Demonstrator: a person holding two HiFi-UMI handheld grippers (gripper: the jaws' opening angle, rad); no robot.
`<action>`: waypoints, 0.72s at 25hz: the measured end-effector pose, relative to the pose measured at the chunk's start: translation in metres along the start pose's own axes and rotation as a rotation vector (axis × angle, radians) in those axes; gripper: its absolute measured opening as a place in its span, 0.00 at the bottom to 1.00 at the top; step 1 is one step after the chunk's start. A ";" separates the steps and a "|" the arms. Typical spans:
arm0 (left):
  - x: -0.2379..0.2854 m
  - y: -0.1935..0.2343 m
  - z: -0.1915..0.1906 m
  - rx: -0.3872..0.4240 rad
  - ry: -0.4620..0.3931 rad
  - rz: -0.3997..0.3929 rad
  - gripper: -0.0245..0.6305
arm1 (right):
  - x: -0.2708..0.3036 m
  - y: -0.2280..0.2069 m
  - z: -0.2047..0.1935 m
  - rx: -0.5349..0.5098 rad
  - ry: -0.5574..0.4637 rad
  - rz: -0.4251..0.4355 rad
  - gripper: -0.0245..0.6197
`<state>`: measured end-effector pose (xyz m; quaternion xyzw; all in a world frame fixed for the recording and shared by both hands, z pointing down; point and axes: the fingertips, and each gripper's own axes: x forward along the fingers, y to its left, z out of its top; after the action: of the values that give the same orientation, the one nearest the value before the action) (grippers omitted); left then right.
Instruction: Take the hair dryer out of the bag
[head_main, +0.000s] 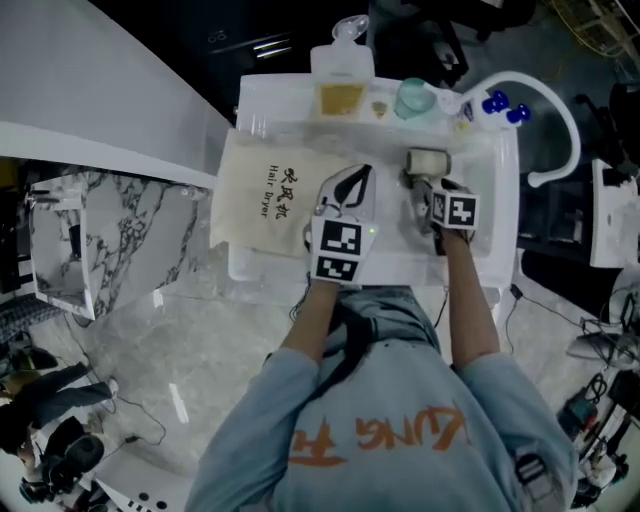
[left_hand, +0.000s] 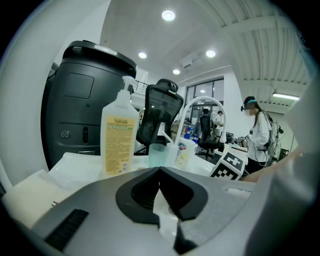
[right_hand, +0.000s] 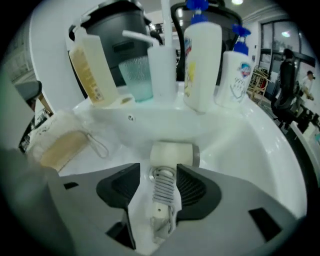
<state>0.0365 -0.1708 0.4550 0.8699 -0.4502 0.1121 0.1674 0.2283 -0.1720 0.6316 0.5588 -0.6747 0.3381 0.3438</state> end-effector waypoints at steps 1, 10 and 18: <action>-0.001 -0.002 0.006 0.005 -0.014 -0.009 0.04 | -0.010 0.002 0.010 0.015 -0.048 0.006 0.39; -0.010 -0.008 0.077 0.058 -0.163 -0.044 0.04 | -0.114 0.030 0.099 0.000 -0.481 0.012 0.19; -0.026 -0.009 0.153 0.125 -0.302 -0.039 0.04 | -0.210 0.075 0.186 -0.114 -0.826 0.007 0.04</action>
<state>0.0360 -0.2066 0.3040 0.8942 -0.4453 0.0047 0.0454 0.1680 -0.2076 0.3498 0.6252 -0.7755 0.0491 0.0735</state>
